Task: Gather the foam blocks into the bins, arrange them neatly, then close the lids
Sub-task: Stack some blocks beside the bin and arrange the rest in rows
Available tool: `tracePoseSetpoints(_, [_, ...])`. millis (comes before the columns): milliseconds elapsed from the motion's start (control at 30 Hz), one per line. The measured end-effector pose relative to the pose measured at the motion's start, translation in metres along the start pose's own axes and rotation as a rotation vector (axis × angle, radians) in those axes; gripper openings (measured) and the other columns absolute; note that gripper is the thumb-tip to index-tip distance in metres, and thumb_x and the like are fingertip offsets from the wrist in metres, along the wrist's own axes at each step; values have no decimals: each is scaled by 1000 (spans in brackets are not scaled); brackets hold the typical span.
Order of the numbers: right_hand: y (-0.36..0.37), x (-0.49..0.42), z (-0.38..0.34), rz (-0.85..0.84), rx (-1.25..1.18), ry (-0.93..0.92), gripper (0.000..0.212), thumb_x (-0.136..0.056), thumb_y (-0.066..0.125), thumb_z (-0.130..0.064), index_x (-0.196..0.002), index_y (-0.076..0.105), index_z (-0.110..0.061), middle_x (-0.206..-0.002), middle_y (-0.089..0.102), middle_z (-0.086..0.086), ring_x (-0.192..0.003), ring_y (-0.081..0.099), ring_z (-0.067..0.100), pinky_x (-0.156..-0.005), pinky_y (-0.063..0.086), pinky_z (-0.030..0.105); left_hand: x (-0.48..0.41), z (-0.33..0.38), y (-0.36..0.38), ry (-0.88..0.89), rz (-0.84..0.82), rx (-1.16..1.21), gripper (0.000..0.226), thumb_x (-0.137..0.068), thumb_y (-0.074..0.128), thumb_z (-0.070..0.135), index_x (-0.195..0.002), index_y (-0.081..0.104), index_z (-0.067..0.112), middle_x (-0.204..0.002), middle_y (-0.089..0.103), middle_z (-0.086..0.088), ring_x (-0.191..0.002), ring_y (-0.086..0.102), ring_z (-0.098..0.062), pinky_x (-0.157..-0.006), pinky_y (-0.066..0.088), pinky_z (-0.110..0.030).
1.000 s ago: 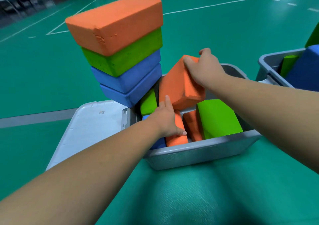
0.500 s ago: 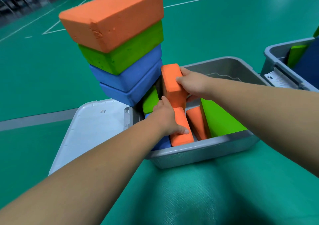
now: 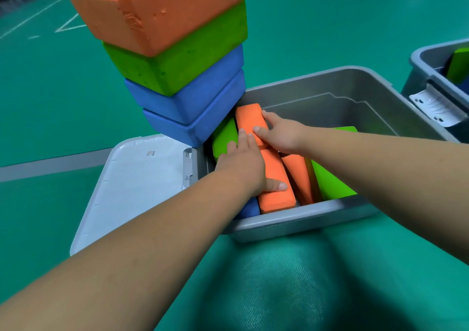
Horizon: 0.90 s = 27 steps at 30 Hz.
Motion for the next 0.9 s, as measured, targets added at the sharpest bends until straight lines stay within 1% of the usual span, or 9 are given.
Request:
tracePoseSetpoints(100, [11,-7,8,-25,84,2,78,-103,41,-62,-165,4,-35,-154,48,13,-111,66,36,-79,53,35,-5,1,2,-14,-68,-55,139,-72,61,90,-164,0,5,-173,-1,-11,-151,17,-37,-117,33,-51])
tracePoseSetpoints(167, [12,-11,12,-26,90,0,78,-102,40,-65,-165,4,-37,-156,47,13,-121,61,37,-84,50,36,-7,2,-1,-8,-85,-77,137,-72,59,91,-164,5,5,-171,8,-11,-149,19,-37,-116,34,-52])
tracePoseSetpoints(300, [6,-13,15,-41,80,21,77,-100,39,-70,-163,3,-44,-151,53,11,-114,64,35,-88,53,36,-9,5,-8,1,-119,-117,131,-73,61,89,-163,16,5,-169,14,-13,-147,20,-37,-113,37,-52])
tracePoseSetpoints(400, [4,-10,13,-49,119,28,75,-101,36,-69,-163,2,-45,-146,57,10,-109,67,31,-83,52,35,-10,12,-11,-17,-173,-167,133,-75,61,87,-164,7,3,-170,6,-13,-150,15,-36,-114,37,-53])
tracePoseSetpoints(467, [-3,-5,14,-101,34,57,69,-102,37,-66,-161,5,-49,-127,67,5,-94,73,25,-79,62,41,-10,17,-11,-36,-200,-194,136,-75,61,87,-163,0,3,-171,1,-12,-151,13,-34,-114,37,-52])
tracePoseSetpoints(567, [-22,-1,26,-118,80,48,55,-107,32,-59,-155,40,-35,-127,66,5,-95,74,28,-88,60,44,-13,19,-10,-60,-203,-205,138,-74,63,86,-163,0,2,-171,1,-10,-152,14,-33,-112,37,-52])
tracePoseSetpoints(667, [-45,2,62,41,487,65,55,-108,38,-52,-137,59,-10,-136,62,17,-123,60,37,-102,47,38,-15,23,-8,-73,-234,-243,140,-74,66,84,-164,-3,3,-173,-4,-11,-154,16,-37,-116,32,-52])
tracePoseSetpoints(767, [-56,16,105,11,832,190,70,-94,53,-67,-145,48,-20,-148,45,16,-132,50,43,-108,45,49,-15,34,-13,22,-205,-320,134,-75,73,77,-165,1,8,-173,1,-12,-153,21,-40,-117,32,-53])
tracePoseSetpoints(900, [-59,29,135,-100,797,300,95,-91,58,-70,-163,21,-20,-161,23,27,-141,42,45,-115,40,49,-20,51,-17,274,-205,-437,98,-79,79,64,-158,34,26,-161,36,-4,-143,39,-36,-109,44,-55])
Point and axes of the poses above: each hand's wrist, its own x-axis away from the middle knuckle, its own y-axis out of the palm, z = x × y, the point moved 2 cm from there along -x, towards the middle knuckle
